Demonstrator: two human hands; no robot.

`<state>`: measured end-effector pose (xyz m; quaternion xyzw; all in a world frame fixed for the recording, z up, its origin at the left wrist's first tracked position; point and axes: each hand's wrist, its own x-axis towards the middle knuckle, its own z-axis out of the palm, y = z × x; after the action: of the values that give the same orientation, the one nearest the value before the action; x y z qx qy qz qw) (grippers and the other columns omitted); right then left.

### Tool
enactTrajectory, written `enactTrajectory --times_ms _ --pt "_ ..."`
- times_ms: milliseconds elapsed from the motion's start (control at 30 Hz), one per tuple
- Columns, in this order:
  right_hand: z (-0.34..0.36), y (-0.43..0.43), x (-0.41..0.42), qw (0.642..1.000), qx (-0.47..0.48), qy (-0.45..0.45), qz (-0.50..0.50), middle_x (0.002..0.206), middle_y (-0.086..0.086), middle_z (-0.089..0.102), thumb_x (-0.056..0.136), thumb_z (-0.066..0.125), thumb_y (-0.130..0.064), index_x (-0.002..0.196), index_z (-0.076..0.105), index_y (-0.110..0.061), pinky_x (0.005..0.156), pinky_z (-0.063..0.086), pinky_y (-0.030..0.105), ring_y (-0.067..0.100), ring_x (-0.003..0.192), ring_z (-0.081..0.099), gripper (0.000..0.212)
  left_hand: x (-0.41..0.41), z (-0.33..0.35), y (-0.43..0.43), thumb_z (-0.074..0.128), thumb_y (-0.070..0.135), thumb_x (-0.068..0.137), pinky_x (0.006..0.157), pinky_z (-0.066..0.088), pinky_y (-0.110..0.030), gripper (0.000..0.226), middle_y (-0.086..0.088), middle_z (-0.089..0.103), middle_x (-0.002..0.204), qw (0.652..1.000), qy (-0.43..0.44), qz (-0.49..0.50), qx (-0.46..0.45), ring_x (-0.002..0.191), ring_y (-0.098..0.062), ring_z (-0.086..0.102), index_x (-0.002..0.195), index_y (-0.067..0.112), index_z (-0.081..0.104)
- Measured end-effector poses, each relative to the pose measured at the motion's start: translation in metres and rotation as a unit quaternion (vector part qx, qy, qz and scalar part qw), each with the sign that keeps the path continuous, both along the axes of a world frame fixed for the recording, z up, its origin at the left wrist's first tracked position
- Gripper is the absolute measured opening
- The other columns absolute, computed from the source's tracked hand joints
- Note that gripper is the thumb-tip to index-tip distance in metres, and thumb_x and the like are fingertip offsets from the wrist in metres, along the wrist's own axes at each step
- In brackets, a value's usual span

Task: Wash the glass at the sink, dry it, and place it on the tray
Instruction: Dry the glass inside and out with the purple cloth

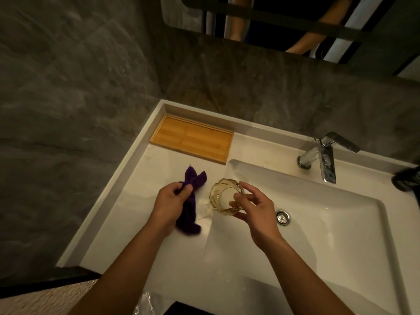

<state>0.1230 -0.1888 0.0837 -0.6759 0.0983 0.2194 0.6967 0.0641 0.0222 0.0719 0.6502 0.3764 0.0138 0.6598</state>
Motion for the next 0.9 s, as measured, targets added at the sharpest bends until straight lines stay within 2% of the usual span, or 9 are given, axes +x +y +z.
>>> enactTrajectory --times_ms 133,233,267,333,400,500,600,700,900 --pt "0.008 -0.002 -0.003 0.999 -0.025 -0.027 0.026 0.115 0.015 0.074 0.094 0.074 -0.016 0.123 0.072 -0.037 0.072 0.066 0.035 0.03 0.097 0.077 0.036 0.005 0.022 -0.036 0.064 0.029 0.097 0.087 0.058 -0.044 0.024 -0.013 0.078 0.094 0.996 -0.051 -0.014 -0.065 0.094 -0.027 0.072 0.096 0.007 0.072" --pt "0.015 -0.009 -0.002 1.0 -0.015 -0.008 -0.006 0.108 0.018 0.076 0.095 0.073 -0.013 0.123 0.073 -0.029 0.076 0.067 0.042 0.033 0.091 0.079 0.032 0.005 0.038 -0.06 0.06 0.03 0.099 0.076 0.061 -0.026 0.017 -0.001 0.077 0.095 0.995 -0.079 -0.058 0.018 0.09 -0.01 0.074 0.104 0.016 0.066" --pt "0.018 -0.012 -0.002 1.0 -0.007 0.003 -0.023 0.106 0.019 0.077 0.096 0.072 -0.013 0.121 0.074 -0.027 0.076 0.068 0.043 0.033 0.09 0.079 0.03 0.004 0.042 -0.067 0.059 0.028 0.1 0.074 0.061 -0.025 0.012 0.001 0.074 0.096 0.992 -0.09 -0.077 0.037 0.088 -0.007 0.073 0.105 0.018 0.062" --pt "0.023 -0.018 -0.002 0.998 0.015 0.027 -0.05 0.103 0.018 0.079 0.096 0.071 -0.013 0.119 0.075 -0.022 0.073 0.067 0.042 0.03 0.089 0.081 0.025 0.001 0.046 -0.074 0.058 0.018 0.1 0.084 0.06 -0.027 0.004 0.002 0.067 0.108 0.977 -0.12 -0.154 0.09 0.097 -0.008 0.069 0.104 0.02 0.058" --pt "0.027 -0.022 -0.003 0.996 0.047 0.047 -0.061 0.105 0.016 0.081 0.096 0.07 -0.014 0.119 0.077 -0.017 0.072 0.066 0.04 0.03 0.09 0.08 0.024 0.001 0.045 -0.076 0.058 0.013 0.098 0.095 0.052 -0.022 0.009 0.006 0.056 0.12 0.92 -0.174 -0.262 0.234 0.11 -0.007 0.059 0.102 0.019 0.061" --pt "0.033 -0.028 -0.002 0.995 0.067 0.054 -0.057 0.109 0.016 0.079 0.097 0.067 -0.013 0.118 0.078 -0.014 0.07 0.063 0.039 0.026 0.088 0.075 0.023 0.011 0.045 -0.073 0.055 0.027 0.098 0.107 0.037 -0.03 0.015 0.009 0.065 0.115 0.797 -0.248 -0.356 0.421 0.115 -0.007 0.054 0.107 0.024 0.067" --pt "0.04 -0.033 0.002 0.995 0.069 0.061 -0.048 0.108 0.016 0.079 0.1 0.063 -0.013 0.117 0.078 -0.013 0.069 0.059 0.039 0.018 0.08 0.075 0.023 0.021 0.054 -0.071 0.046 0.044 0.1 0.108 0.034 -0.03 0.03 0.012 0.069 0.115 0.74 -0.246 -0.422 0.462 0.111 -0.005 0.057 0.12 0.03 0.063" --pt "0.049 -0.033 0.005 0.995 0.06 0.065 -0.054 0.105 0.015 0.081 0.099 0.065 -0.013 0.113 0.079 -0.013 0.069 0.061 0.039 0.019 0.08 0.076 0.02 0.027 0.056 -0.082 0.043 0.043 0.101 0.092 0.047 -0.032 0.03 0.006 0.07 0.103 0.726 -0.273 -0.428 0.463 0.093 -0.01 0.059 0.111 0.023 0.064" --pt "0.063 -0.023 -0.001 0.993 0.041 0.08 -0.071 0.088 0.014 0.077 0.097 0.067 -0.013 0.105 0.078 -0.007 0.068 0.063 0.037 0.02 0.073 0.071 0.015 0.033 0.033 -0.09 0.042 0.039 0.103 0.065 0.044 -0.03 0.047 -0.008 0.068 0.07 0.75 -0.353 -0.272 0.489 0.065 -0.021 0.059 0.077 0.009 0.067"
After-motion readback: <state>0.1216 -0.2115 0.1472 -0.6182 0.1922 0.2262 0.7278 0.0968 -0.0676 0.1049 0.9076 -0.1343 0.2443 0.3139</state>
